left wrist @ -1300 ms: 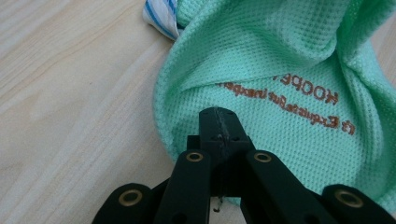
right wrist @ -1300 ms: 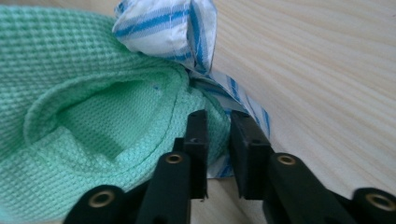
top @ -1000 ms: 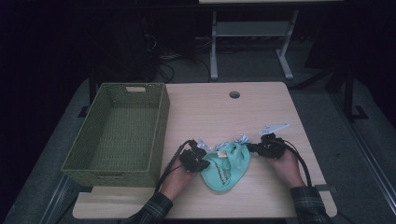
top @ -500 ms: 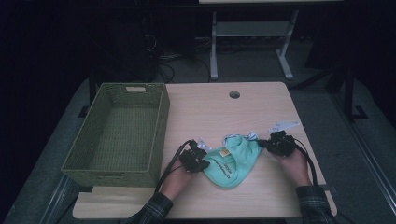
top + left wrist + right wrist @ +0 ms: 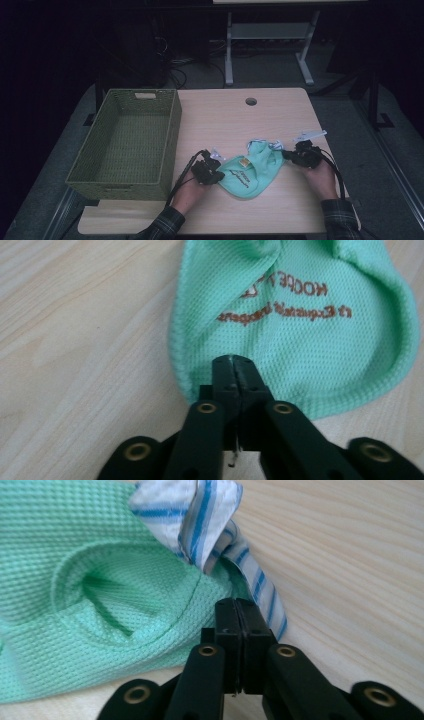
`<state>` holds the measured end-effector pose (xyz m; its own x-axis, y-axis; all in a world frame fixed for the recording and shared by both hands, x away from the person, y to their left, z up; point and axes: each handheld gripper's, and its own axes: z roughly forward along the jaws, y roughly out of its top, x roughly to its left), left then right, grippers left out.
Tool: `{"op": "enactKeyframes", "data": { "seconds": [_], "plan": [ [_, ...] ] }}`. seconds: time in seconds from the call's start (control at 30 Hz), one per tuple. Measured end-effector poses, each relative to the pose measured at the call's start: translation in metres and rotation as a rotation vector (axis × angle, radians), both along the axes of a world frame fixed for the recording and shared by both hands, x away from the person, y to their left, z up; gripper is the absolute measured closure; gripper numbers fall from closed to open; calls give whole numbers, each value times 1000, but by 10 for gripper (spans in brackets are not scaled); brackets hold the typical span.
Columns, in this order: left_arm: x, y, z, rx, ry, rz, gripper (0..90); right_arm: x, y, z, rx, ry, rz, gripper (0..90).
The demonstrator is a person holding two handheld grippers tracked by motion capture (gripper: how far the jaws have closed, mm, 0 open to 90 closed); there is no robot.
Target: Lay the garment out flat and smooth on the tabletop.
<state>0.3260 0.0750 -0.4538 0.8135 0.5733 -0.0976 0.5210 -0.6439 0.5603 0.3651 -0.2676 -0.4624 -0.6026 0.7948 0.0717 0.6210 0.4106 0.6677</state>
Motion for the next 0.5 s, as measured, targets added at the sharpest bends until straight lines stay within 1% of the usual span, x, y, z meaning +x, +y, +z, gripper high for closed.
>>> {"op": "enactKeyframes", "data": {
  "seconds": [0.03, 0.07, 0.1, 0.13, 0.17, 0.23, 0.3, 0.33, 0.4, 0.47, 0.5],
  "plan": [
    [0, 0, 1, 9, -2, -4, 819, -1, 0, 1, 1, -7, 0, 824],
    [0, -1, 1, 18, -9, -8, 802, -1, 1, 2, 3, -4, 2, 805],
    [0, -1, 2, 19, -12, -6, 784, -2, 1, 3, 8, -11, 2, 778],
    [0, -1, 3, 15, -15, -5, 772, -3, 2, 4, 14, -13, -2, 765],
    [0, 0, 5, 13, -20, -4, 768, -4, 1, 5, 15, -20, 8, 758],
    [0, 1, 10, 6, -33, -2, 754, -6, 2, 7, 23, -21, -3, 740],
    [2, 3, 15, -9, -46, 15, 752, -9, 1, 10, 29, -30, 4, 741],
    [3, 4, 17, -16, -54, 20, 750, -10, 1, 12, 36, -28, 3, 744],
    [8, 6, 21, -26, -65, 26, 740, -15, 0, 15, 57, -33, -2, 768],
    [13, 7, 23, -32, -69, 35, 731, -21, 0, 18, 82, -33, 2, 805],
    [15, 6, 23, -37, -69, 39, 728, -24, 0, 19, 87, -34, 9, 826]
  ]
}}
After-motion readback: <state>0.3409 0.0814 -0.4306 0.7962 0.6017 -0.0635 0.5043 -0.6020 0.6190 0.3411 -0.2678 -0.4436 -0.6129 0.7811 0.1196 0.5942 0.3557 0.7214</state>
